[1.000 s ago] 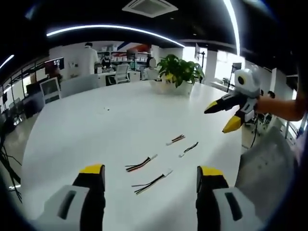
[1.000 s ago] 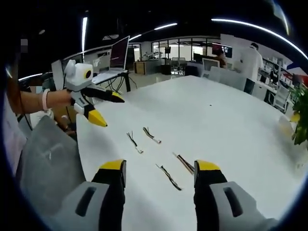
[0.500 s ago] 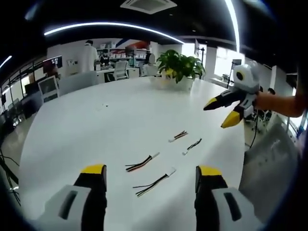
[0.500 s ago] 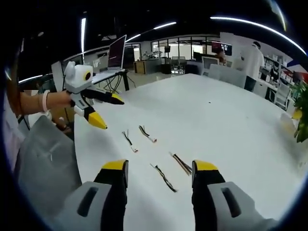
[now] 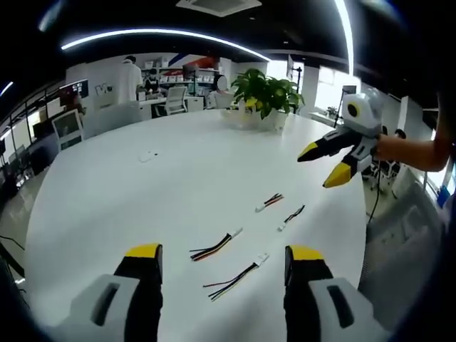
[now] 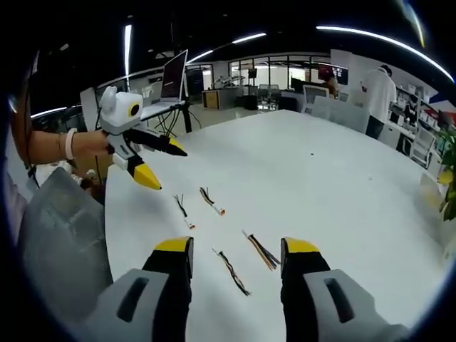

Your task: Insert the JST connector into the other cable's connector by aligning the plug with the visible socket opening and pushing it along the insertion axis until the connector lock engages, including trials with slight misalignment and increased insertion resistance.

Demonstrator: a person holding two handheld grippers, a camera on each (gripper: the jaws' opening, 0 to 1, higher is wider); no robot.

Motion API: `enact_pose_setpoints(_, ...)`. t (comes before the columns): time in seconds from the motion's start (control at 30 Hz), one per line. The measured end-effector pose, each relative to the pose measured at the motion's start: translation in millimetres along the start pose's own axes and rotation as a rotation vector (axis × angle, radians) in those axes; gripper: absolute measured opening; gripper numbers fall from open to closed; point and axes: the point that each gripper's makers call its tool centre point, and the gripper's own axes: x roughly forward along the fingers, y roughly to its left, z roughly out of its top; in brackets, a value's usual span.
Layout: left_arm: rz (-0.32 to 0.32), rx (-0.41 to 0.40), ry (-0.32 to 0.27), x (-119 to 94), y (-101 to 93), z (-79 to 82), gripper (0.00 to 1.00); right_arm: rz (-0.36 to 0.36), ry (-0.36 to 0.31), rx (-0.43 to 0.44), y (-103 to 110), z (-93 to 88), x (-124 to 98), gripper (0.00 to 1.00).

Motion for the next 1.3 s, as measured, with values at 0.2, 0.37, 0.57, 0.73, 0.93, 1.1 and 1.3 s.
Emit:
enact_pose_setpoints(0.2,-0.015,0.029,-0.004,9.3,2.6,2.0,0.66,-0.016,0.02,-0.049,-4.8,-2.7,5.7,0.43)
enact_pose_setpoints(0.37,-0.034,0.029,-0.009,15.8,4.3,2.4,0.62,-0.006,-0.004,-0.051,-9.3,1.4,11.1,0.41)
enact_pose_setpoints(0.57,-0.059,0.046,-0.003,23.3,6.4,-1.1,0.59,0.007,-0.01,-0.054,-16.4,2.4,17.7,0.39)
enact_pose_setpoints(0.73,-0.102,0.046,-0.001,30.0,5.7,-5.3,0.58,0.03,-0.019,-0.084,-19.5,1.3,24.3,0.31)
enact_pose_setpoints(0.93,-0.155,0.055,-0.013,36.8,3.6,-7.2,0.52,0.052,-0.019,-0.085,-23.3,-2.8,34.5,0.33)
enact_pose_setpoints(1.1,-0.177,0.085,-0.006,44.0,3.9,-10.9,0.51,0.066,0.008,-0.096,-25.8,-12.2,42.5,0.33)
enact_pose_setpoints(1.3,-0.21,0.103,-0.008,54.2,3.3,-14.9,0.45,0.106,0.049,-0.1,-23.2,-24.4,54.5,0.3)
